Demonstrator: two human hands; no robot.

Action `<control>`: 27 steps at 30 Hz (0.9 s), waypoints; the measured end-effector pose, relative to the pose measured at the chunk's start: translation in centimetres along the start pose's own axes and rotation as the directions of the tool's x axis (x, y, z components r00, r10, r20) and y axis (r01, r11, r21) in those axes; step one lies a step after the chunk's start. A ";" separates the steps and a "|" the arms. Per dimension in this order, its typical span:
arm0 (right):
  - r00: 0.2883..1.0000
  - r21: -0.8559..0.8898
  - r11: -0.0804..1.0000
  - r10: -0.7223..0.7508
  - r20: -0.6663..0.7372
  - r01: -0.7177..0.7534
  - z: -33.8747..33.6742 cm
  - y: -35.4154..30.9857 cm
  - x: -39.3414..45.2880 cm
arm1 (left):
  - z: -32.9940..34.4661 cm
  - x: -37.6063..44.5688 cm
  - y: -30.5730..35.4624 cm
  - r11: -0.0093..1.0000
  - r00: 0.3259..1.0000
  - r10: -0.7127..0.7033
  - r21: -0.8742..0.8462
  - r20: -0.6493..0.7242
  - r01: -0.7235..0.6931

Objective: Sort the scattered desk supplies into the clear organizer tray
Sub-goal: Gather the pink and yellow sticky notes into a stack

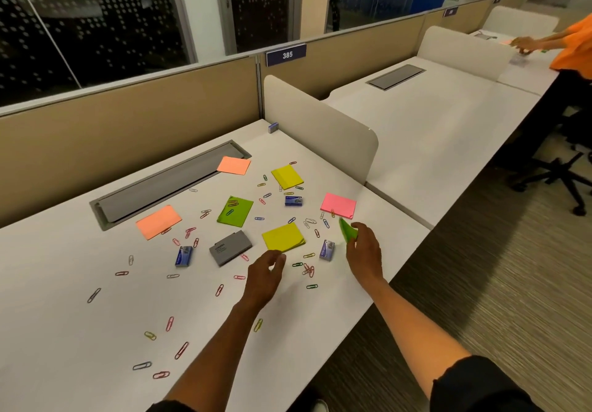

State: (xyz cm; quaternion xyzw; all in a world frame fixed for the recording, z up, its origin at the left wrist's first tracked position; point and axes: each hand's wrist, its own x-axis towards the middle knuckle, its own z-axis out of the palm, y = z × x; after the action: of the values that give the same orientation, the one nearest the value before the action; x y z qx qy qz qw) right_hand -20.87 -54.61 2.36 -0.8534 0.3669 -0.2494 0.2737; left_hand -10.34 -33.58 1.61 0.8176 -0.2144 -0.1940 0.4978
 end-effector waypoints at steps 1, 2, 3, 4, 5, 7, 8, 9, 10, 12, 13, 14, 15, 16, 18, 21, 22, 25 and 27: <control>0.999 0.034 0.999 -0.034 -0.008 0.034 0.0 -0.6 0.0 | -0.2 -0.1 0.3 0.993 0.999 -0.051 -0.108 0.015 0.052; 0.998 0.072 0.995 -0.062 -0.005 0.062 0.1 -1.1 -0.1 | -0.5 -0.1 0.7 0.965 0.992 -0.112 -0.233 0.050 0.120; 0.996 0.103 0.991 -0.089 0.004 0.088 0.2 -1.8 -0.2 | -0.7 -0.2 1.1 0.917 0.981 -0.168 -0.349 0.097 0.192; 0.993 0.124 0.986 -0.118 0.016 0.115 0.4 -2.5 -0.4 | -0.9 -0.1 1.4 0.863 0.967 -0.211 -0.438 0.146 0.254; 0.988 0.134 0.981 -0.149 0.032 0.144 0.6 -3.2 -0.7 | -1.1 0.0 1.6 0.815 0.953 -0.237 -0.495 0.189 0.301; 0.975 0.146 0.969 -0.213 0.069 0.201 1.3 -4.7 -1.6 | -1.6 0.0 1.8 0.757 0.936 -0.249 -0.552 0.249 0.349; 0.966 0.146 0.962 -0.246 0.084 0.232 1.7 -5.4 -2.1 | -1.9 0.0 1.7 0.730 0.928 -0.254 -0.576 0.271 0.368; 0.955 0.138 0.954 -0.280 0.094 0.266 2.2 -6.0 -2.7 | -2.1 0.0 1.5 0.699 0.921 -0.264 -0.601 0.287 0.388; 0.943 0.126 0.944 -0.317 0.100 0.304 2.6 -6.5 -3.3 | -2.4 0.0 1.3 0.662 0.914 -0.276 -0.630 0.299 0.406; 0.909 0.122 0.913 -0.402 0.111 0.389 3.5 -7.7 -4.6 | -3.0 -0.1 1.0 0.577 0.901 -0.302 -0.693 0.311 0.432; 0.890 0.125 0.896 -0.440 0.117 0.426 3.9 -8.3 -5.3 | -3.3 -0.3 0.8 0.533 0.899 -0.313 -0.727 0.306 0.433; 0.872 0.127 0.879 -0.474 0.126 0.459 4.3 -8.8 -5.9 | -3.7 -0.4 0.5 0.501 0.901 -0.321 -0.755 0.292 0.423; 0.854 0.124 0.864 -0.503 0.135 0.489 4.6 -9.1 -6.4 | -4.0 -0.6 0.3 0.493 0.909 -0.323 -0.772 0.265 0.400; 0.839 0.117 0.851 -0.524 0.149 0.511 5.0 -9.3 -6.9 | -4.2 -0.7 -0.1 0.506 0.917 -0.324 -0.776 0.233 0.376; 0.827 0.111 0.846 -0.532 0.183 0.521 5.7 -9.5 -7.4 | -4.6 -0.6 -1.1 0.548 0.922 -0.342 -0.759 0.180 0.352; 0.859 0.095 0.884 -0.468 0.208 0.458 6.6 -8.9 -7.3 | -5.0 -0.7 -1.8 0.600 0.918 -0.383 -0.727 0.104 0.334; 0.876 0.085 0.901 -0.434 0.211 0.426 6.8 -8.5 -7.0 | -5.2 -0.6 -1.9 0.610 0.914 -0.398 -0.720 0.081 0.330; 0.907 0.044 0.934 -0.356 0.223 0.356 7.3 -7.1 -5.6 | -6.0 -0.2 -2.2 0.615 0.892 -0.451 -0.711 0.037 0.341; 0.906 0.004 0.945 -0.314 0.283 0.326 7.8 -6.2 -4.3 | -6.5 0.3 -2.7 0.608 0.876 -0.482 -0.714 0.017 0.348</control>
State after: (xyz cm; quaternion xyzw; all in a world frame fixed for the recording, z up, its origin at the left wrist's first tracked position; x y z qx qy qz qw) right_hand -15.56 -45.55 -0.24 -0.9343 0.1849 -0.1597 0.2595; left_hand -6.22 -27.90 1.97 0.6090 0.1162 -0.2972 0.7262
